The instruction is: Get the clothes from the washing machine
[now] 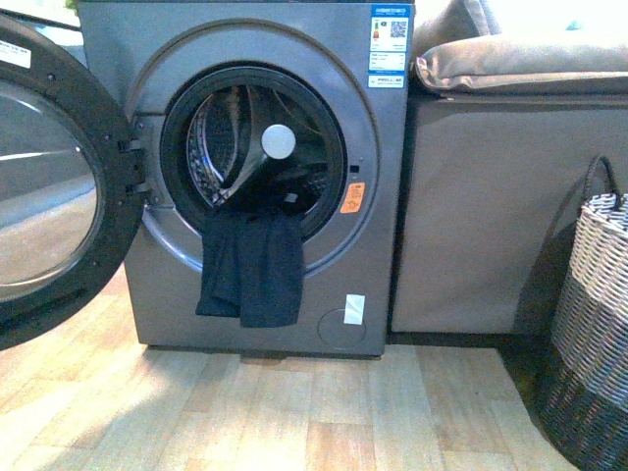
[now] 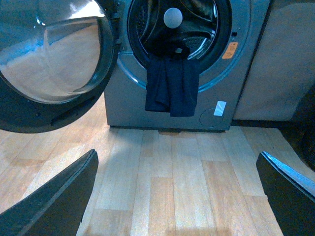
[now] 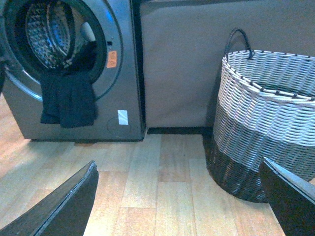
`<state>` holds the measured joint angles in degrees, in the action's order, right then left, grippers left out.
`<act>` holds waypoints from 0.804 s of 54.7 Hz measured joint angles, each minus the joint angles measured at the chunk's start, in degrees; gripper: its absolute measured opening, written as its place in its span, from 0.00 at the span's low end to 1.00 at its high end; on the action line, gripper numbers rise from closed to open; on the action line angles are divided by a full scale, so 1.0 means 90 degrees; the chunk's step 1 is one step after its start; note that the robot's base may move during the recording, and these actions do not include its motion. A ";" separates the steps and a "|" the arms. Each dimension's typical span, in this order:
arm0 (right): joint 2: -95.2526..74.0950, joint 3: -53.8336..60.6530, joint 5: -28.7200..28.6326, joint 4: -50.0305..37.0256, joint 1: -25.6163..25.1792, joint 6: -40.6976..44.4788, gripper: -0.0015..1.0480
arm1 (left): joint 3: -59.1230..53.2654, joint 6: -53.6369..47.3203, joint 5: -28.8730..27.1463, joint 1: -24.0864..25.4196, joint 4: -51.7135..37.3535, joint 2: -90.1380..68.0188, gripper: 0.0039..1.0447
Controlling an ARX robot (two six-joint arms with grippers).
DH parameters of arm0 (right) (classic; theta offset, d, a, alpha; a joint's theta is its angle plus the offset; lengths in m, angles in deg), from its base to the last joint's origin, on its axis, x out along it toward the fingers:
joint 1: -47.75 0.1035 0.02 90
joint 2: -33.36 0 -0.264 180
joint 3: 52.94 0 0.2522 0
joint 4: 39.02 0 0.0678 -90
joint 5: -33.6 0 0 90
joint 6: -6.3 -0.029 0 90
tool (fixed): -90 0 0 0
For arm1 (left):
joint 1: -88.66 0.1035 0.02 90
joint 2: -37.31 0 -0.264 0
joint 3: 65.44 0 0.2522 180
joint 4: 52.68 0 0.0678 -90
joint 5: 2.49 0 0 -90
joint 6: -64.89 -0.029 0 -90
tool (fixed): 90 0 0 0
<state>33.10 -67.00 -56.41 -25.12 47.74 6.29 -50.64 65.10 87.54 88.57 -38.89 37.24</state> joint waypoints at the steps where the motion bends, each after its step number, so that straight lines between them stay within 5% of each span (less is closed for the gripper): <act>1: 0.0000 0.0000 -0.0002 0.0000 -0.0002 0.0000 0.93 | 0.0000 -0.0002 -0.0005 0.0000 0.0000 -0.0002 0.94; 44: 0.0000 0.0000 -0.0005 -0.0002 -0.0005 0.0000 0.93 | 0.0000 0.0000 -0.0005 0.0000 0.0005 -0.0002 0.94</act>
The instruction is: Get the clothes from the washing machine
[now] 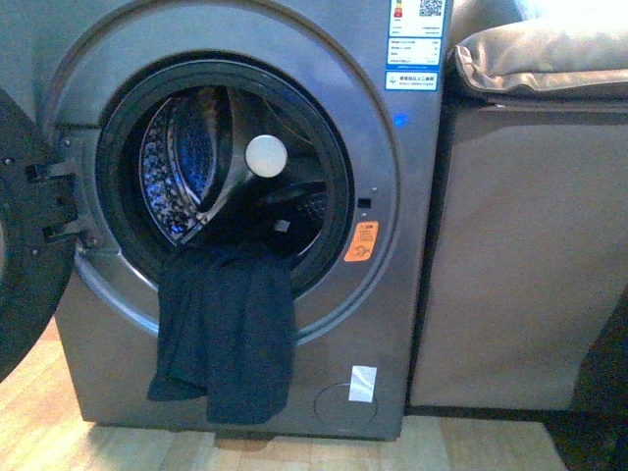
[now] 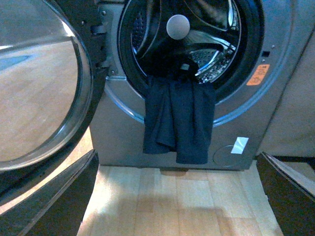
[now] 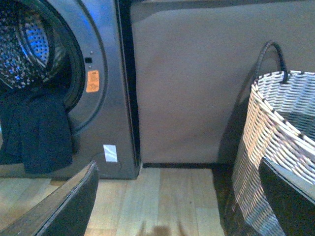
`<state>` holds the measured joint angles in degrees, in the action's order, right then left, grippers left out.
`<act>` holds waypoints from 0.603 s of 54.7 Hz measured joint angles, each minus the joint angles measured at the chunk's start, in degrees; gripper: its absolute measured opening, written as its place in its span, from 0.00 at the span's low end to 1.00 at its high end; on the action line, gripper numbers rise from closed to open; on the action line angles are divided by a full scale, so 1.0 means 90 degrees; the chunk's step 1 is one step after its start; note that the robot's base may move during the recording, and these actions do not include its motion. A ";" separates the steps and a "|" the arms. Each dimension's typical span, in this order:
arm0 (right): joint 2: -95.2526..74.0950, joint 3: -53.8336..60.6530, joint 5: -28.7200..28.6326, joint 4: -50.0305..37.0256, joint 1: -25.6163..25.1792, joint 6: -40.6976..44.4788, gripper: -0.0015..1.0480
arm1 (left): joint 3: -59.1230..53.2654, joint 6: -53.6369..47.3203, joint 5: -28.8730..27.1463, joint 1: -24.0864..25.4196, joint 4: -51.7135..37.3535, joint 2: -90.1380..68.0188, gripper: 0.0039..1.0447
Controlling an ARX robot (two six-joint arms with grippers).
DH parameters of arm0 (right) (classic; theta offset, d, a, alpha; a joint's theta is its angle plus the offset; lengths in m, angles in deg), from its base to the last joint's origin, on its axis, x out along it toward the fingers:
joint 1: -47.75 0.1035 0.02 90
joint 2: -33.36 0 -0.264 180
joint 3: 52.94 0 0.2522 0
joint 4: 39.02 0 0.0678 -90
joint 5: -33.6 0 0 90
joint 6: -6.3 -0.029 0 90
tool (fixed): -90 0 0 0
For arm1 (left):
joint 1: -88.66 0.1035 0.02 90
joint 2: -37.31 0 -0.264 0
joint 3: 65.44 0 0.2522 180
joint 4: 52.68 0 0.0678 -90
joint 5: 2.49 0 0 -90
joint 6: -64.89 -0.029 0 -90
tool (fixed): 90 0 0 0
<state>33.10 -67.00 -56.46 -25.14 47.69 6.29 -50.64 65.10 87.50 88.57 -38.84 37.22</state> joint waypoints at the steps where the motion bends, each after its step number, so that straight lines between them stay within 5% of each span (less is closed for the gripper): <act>1: 0.0000 0.0000 0.0000 -0.0002 0.0000 0.0000 0.93 | 0.0000 0.0000 -0.0002 0.0000 0.0000 0.0000 0.94; 33: 0.0000 0.0000 0.0005 -0.0002 0.0000 0.0000 0.93 | 0.0000 0.0000 0.0000 0.0000 0.0000 0.0005 0.94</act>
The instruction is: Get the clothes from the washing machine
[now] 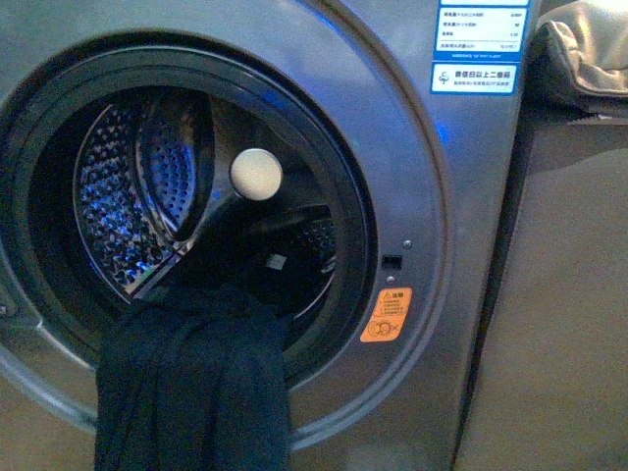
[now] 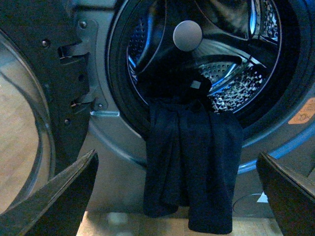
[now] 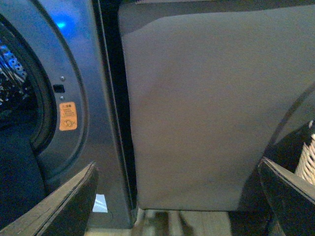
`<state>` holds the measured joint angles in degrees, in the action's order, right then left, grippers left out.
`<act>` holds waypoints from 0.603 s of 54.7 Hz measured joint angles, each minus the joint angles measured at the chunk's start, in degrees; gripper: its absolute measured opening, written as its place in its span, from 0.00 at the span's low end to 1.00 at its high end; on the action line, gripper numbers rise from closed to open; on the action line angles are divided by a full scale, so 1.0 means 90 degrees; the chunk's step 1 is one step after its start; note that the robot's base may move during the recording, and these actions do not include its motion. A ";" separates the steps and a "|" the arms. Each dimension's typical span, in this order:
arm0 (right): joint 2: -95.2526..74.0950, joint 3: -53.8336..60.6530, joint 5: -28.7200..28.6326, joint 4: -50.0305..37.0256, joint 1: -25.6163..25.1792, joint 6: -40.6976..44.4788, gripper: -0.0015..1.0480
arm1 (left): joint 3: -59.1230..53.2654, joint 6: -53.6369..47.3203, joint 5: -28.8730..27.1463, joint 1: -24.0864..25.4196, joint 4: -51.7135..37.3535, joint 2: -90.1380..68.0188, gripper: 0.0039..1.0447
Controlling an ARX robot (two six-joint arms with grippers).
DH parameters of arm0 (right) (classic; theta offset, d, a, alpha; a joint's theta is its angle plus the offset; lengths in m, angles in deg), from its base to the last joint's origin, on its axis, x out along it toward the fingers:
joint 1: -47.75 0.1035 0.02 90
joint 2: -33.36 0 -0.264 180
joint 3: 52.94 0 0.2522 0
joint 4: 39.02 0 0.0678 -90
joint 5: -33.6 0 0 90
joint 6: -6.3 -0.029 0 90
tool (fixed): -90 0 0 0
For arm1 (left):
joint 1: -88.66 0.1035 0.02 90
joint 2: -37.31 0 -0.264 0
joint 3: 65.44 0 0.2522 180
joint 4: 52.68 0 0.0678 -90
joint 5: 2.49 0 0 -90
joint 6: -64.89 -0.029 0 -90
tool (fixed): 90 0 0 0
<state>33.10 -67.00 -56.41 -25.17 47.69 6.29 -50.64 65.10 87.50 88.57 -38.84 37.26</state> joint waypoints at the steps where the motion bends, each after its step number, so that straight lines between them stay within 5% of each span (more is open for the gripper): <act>1: 0.0000 0.0000 -0.0002 0.0000 0.0000 0.0000 0.93 | 0.0000 0.0000 -0.0002 0.0000 0.0000 0.0000 0.94; 24: 0.0000 0.0000 -0.0005 0.0002 0.0002 0.0000 0.93 | 0.0000 0.0000 -0.0002 0.0000 0.0000 -0.0015 0.94; 29: 0.0000 0.0000 -0.0005 0.0002 0.0002 0.0000 0.93 | 0.0131 0.0758 0.1294 0.0340 0.0231 -0.0692 0.94; 33: 0.0000 0.0000 -0.0002 0.0002 0.0002 0.0000 0.93 | 0.0223 0.1061 0.1452 0.0294 -0.0418 -0.1630 0.94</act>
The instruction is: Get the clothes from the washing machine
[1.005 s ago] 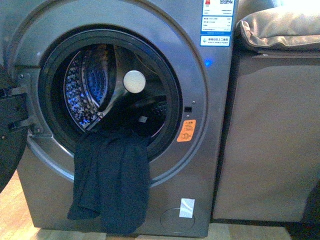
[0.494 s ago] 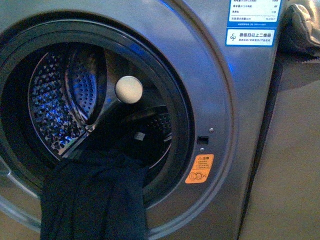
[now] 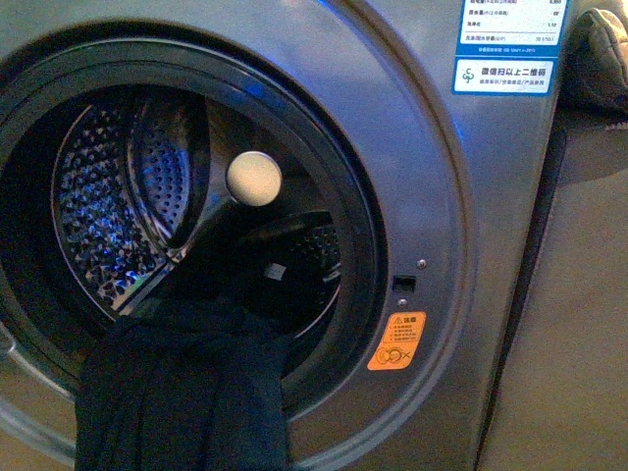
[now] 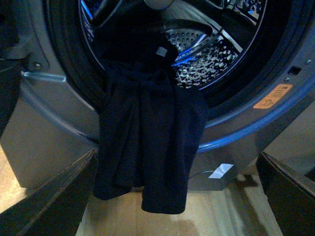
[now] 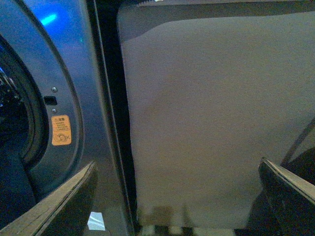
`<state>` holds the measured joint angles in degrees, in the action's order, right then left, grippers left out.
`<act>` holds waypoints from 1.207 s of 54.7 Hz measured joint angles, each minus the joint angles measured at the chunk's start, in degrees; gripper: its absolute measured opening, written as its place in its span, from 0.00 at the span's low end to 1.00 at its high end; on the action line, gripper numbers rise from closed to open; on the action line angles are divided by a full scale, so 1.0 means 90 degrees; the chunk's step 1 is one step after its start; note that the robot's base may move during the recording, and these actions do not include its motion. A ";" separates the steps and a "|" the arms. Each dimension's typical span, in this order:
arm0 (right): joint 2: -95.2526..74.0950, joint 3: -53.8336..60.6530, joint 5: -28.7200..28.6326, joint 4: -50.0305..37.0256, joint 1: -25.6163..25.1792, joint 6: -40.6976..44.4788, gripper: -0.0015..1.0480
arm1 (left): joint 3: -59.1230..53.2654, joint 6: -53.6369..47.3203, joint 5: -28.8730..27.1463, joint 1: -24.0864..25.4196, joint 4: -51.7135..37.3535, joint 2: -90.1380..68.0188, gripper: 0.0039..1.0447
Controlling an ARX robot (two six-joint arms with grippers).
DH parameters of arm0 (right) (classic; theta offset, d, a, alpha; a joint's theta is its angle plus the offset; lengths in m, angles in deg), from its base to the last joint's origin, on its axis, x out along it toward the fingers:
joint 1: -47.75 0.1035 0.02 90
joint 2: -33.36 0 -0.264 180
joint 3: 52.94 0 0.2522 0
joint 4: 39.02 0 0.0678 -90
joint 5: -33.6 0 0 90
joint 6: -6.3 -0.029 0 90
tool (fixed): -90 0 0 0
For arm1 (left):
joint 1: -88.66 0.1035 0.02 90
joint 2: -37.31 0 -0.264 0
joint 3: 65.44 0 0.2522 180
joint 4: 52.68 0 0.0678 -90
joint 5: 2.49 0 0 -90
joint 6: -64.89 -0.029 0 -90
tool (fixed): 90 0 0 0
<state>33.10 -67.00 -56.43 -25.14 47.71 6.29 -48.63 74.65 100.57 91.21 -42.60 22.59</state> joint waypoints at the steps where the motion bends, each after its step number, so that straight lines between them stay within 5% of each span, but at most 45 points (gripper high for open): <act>1: 0.0000 0.0000 0.0000 0.0000 0.0000 0.0000 0.93 | 0.0039 0.0010 0.0005 -0.0039 -0.0236 -0.0255 0.94; 8: 0.0000 0.0000 -0.0002 0.0000 0.0000 0.0000 0.93 | 0.0969 -0.0097 -0.0134 -0.0440 -0.2448 -0.3130 0.94; 18: 0.0000 0.0000 -0.0002 0.0000 0.0000 0.0000 0.93 | 0.2361 -0.0345 -0.0461 -0.0857 -0.3434 -0.5821 0.94; 46: 0.0000 0.0000 -0.0002 0.0000 0.0000 0.0000 0.93 | 0.5549 -0.0947 -0.1222 -0.1178 -0.3123 -1.0197 0.94; 66: 0.0000 0.0000 -0.0002 0.0000 0.0000 0.0000 0.93 | 0.6912 -0.1018 -0.1574 -0.1299 -0.2562 -1.1691 0.94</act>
<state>33.10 -67.00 -56.46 -25.14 47.71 6.29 13.57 65.49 86.41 79.52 -65.66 -82.63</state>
